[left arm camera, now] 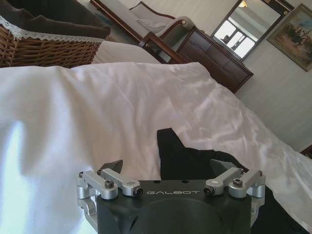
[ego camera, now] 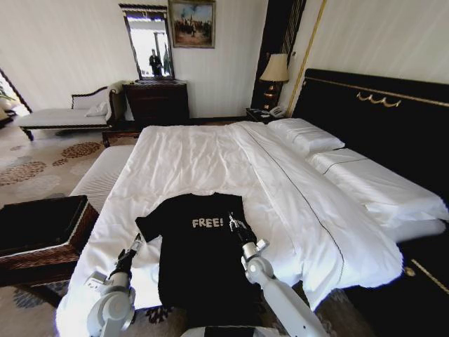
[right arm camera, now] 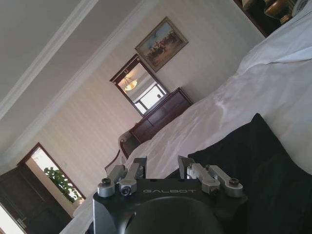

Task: Fold the clothes on the bed and place them into the basket.

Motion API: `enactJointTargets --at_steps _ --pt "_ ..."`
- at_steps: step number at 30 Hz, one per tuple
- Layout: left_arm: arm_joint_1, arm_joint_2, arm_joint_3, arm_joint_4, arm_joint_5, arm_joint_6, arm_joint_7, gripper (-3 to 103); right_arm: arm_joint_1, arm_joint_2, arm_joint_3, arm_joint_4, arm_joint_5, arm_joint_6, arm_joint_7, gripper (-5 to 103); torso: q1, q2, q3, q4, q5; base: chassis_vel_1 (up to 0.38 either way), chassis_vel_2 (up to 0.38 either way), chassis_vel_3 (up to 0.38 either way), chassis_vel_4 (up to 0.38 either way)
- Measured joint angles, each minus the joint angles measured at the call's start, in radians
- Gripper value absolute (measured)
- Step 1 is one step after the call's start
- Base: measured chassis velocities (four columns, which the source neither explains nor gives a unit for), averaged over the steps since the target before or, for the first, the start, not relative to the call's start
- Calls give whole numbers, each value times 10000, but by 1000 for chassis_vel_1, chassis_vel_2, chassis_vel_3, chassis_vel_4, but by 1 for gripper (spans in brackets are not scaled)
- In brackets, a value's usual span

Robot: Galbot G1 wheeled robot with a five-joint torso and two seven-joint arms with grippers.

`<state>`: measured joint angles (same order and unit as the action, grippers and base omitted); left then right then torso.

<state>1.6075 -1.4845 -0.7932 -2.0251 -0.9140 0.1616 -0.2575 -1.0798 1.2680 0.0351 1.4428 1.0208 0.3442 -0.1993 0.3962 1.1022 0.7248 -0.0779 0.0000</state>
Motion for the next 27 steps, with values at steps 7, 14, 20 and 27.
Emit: enactJointTargets --at_steps 7,14,20,27 --pt "23 19 -44 -17 -43 -17 -2 100 138 117 15 -57 126 42 750 57 -1 0 0 2 1 0 0 0 0" --pt "-510 239 -349 440 -1044 38 72 100 -170 198 1052 653 -106 40 1156 79 -1 0 0 1 0 0 0 0 0" --pt "-1331 644 -461 1204 -1971 281 216 100 -656 12 1684 1282 -408 44 1337 100 -1 0 0 -3 0 0 0 0 0" --pt "-2493 1121 -4 2813 -1420 424 691 100 -1134 41 1988 1665 -705 18 1812 100 -2 0 0 1 -1 0 0 0 0"
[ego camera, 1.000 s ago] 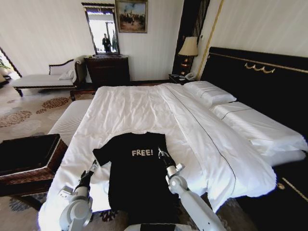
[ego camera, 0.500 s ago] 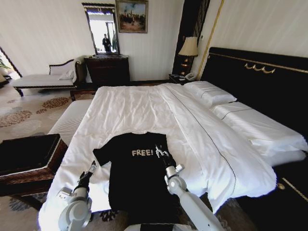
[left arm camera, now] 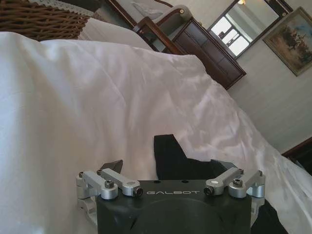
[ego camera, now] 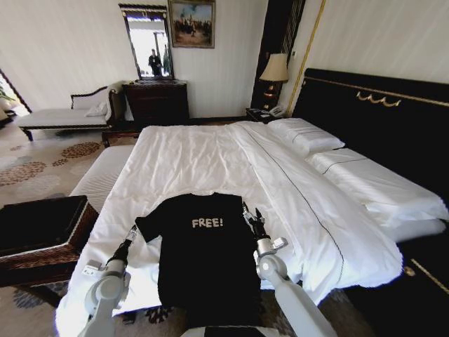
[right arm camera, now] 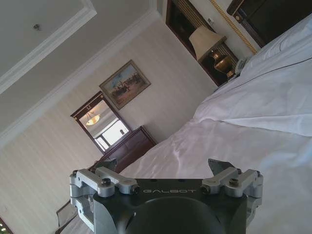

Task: Fold the clothes on the bed and place them into the basket.

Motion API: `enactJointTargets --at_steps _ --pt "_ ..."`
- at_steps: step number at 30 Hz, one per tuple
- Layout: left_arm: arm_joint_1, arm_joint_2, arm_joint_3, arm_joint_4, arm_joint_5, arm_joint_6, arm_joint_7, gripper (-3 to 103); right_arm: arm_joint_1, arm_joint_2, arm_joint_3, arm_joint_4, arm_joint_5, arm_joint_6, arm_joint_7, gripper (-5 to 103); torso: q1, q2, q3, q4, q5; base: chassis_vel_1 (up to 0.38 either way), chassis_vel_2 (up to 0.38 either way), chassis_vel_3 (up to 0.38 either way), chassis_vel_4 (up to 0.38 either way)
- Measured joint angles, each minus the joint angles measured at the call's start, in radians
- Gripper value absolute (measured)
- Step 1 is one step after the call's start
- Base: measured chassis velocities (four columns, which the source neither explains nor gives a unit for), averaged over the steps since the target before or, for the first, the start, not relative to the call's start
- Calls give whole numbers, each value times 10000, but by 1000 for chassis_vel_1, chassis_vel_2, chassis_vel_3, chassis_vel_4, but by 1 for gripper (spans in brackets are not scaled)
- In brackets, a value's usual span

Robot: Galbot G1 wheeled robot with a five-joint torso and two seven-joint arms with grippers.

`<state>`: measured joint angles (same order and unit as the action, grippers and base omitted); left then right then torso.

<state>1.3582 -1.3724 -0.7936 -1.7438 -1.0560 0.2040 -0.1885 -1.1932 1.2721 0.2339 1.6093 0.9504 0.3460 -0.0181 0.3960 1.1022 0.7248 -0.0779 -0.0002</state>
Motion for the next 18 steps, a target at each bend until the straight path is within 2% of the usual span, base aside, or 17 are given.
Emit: enactJointTargets --at_steps 6,9,11,14,18 --pt "-585 -79 239 605 66 10 243 102 -168 14 38 -25 -113 -11 238 100 1 -1 1 -1 2 0 0 0 0" --pt "-751 -170 302 709 57 22 363 98 -177 12 42 -63 -137 -25 276 100 0 0 1 1 2 0 0 0 0" --pt "-890 -284 339 784 73 34 398 88 -157 22 42 -95 -174 -40 328 100 0 0 0 0 2 0 0 0 0" --pt "-948 -349 365 825 89 42 406 83 -142 28 16 -95 -191 -78 391 100 1 0 1 0 2 0 0 0 0" --pt "-1025 -438 419 958 149 63 413 61 -46 29 -77 -139 -285 -176 507 100 1 0 0 1 1 0 0 0 0"
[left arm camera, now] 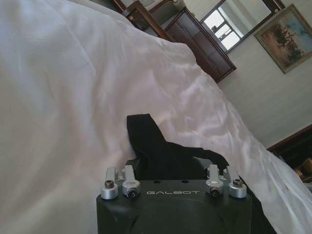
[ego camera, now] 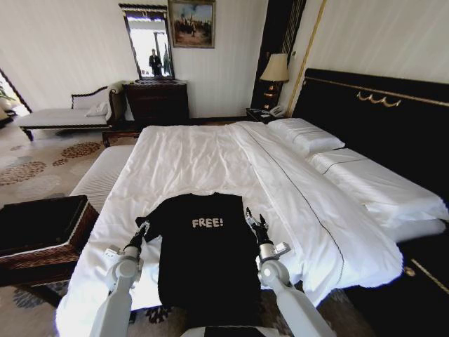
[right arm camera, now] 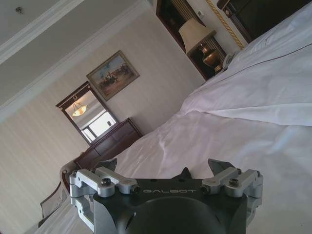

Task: Fold the clothes on the bed and place them into the basket.

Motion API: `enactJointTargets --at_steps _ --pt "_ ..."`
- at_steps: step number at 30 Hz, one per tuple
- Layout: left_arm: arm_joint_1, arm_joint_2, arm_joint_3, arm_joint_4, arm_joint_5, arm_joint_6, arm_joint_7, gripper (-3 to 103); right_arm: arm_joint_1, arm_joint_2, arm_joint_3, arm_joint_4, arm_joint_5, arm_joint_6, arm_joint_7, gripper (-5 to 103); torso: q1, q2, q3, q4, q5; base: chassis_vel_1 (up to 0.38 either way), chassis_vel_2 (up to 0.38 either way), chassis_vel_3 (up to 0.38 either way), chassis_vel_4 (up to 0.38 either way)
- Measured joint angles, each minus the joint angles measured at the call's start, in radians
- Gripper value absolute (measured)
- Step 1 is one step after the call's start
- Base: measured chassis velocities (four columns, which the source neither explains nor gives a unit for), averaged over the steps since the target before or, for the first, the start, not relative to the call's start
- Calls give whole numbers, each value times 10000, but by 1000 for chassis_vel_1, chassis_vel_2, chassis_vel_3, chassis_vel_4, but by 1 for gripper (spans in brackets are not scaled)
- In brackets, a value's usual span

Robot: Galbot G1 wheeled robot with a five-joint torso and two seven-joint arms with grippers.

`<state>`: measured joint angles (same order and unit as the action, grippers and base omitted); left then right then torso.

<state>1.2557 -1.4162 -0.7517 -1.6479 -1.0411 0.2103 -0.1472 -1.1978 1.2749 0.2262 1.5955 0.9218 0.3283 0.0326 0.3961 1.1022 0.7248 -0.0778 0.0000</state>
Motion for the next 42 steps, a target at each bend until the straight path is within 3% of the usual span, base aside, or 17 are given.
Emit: enactJointTargets --at_steps 8,10,12,15,18,27,31,33,42 --pt "-82 -34 -37 29 -60 9 -8 39 -16 12 0 5 -49 -26 76 100 0 -1 0 -1 0 0 0 0 0" --pt "-70 -24 -75 -52 -73 7 -8 23 -80 11 28 -18 -99 -26 98 100 0 0 0 -1 0 0 0 0 0" --pt "-54 -4 -82 -62 -75 6 -8 23 -91 8 35 -27 -114 -27 106 100 0 0 0 -1 0 0 0 0 0" --pt "29 60 -89 -146 -82 1 19 7 -85 3 60 -40 -132 -27 132 100 0 -1 0 -1 1 0 0 0 0" --pt "108 66 -80 -266 -83 0 79 1 -67 7 63 -56 -145 -27 153 100 0 0 0 0 0 0 0 0 0" --pt "308 26 155 -895 147 -40 446 0 -85 128 64 -83 -196 -47 233 100 0 -1 -1 0 0 0 0 0 0" --pt "272 153 834 -1316 237 -51 680 0 -34 173 99 -83 -183 -68 322 100 0 0 0 -1 1 0 0 0 0" --pt "41 -36 1516 -1133 483 -107 825 0 77 134 99 -97 -171 -123 422 100 0 0 0 -1 0 0 0 0 0" --pt "-597 -459 2116 -500 662 -166 908 0 141 280 249 -428 -160 -121 424 100 0 0 0 -2 2 0 0 0 0"
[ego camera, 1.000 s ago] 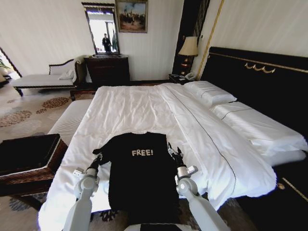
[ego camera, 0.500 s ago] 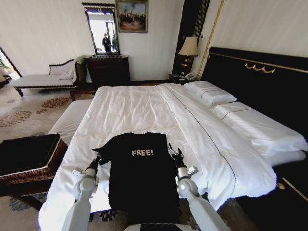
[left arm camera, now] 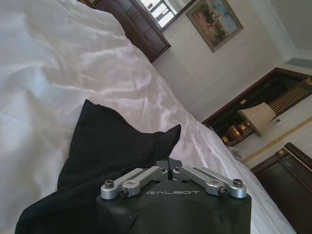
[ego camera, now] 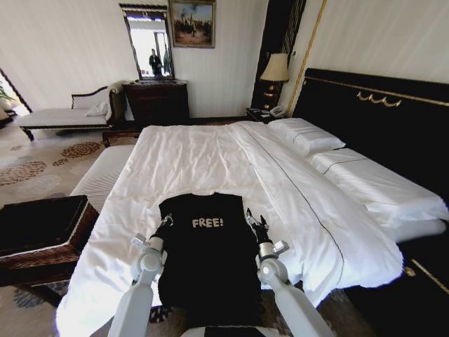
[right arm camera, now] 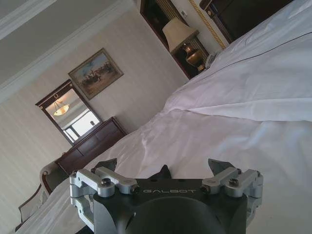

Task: Fold the clothes on the bed and place them into the basket.

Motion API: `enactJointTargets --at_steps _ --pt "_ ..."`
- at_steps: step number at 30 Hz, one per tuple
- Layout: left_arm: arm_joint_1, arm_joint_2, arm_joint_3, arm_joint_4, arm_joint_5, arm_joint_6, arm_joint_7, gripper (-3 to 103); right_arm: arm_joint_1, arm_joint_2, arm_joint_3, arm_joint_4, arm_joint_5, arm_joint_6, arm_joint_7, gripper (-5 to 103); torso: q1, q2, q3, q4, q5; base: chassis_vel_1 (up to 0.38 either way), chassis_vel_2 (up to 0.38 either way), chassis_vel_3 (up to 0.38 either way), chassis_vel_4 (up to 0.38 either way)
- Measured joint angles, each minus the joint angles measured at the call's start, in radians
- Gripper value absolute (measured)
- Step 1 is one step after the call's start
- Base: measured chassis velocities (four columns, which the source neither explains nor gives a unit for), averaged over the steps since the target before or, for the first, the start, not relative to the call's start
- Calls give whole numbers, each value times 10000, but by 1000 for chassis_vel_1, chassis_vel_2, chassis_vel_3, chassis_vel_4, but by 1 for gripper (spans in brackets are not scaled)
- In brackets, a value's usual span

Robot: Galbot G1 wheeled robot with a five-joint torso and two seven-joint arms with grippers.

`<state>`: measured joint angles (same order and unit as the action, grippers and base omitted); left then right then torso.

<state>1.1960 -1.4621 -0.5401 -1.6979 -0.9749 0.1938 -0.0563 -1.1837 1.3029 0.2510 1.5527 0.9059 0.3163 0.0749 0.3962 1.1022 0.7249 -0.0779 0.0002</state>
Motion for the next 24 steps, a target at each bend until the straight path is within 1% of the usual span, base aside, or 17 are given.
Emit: enactJointTargets --at_steps 9,16,18,19,21,22,23,24 --pt "-309 -235 354 398 94 -2 11 0 -38 155 217 -149 19 14 -29 100 -1 0 0 0 -1 0 0 0 0" --pt "-454 -438 490 639 301 -17 -9 0 -51 121 268 -231 14 32 -78 100 0 0 0 0 -1 0 0 0 0" --pt "-373 -447 556 601 355 50 -96 11 -21 114 274 -252 14 34 -82 100 0 0 0 0 -2 0 0 0 0" --pt "-373 -447 556 601 355 50 -96 11 -21 114 274 -252 14 34 -82 100 0 0 0 0 -2 0 0 0 0" --pt "-229 -437 566 436 371 199 -153 22 25 106 272 -263 18 35 -84 100 0 0 0 1 -1 0 0 0 0" --pt "-229 -437 566 436 371 199 -153 22 25 106 272 -263 18 35 -84 100 0 0 0 1 -1 0 0 0 0" --pt "-142 -426 561 322 371 290 -163 27 51 98 269 -263 21 35 -86 100 0 1 -1 1 -2 0 0 0 0" --pt "-94 -416 554 257 370 333 -167 27 65 93 266 -266 25 35 -86 100 -1 0 -1 1 -2 0 0 0 0"
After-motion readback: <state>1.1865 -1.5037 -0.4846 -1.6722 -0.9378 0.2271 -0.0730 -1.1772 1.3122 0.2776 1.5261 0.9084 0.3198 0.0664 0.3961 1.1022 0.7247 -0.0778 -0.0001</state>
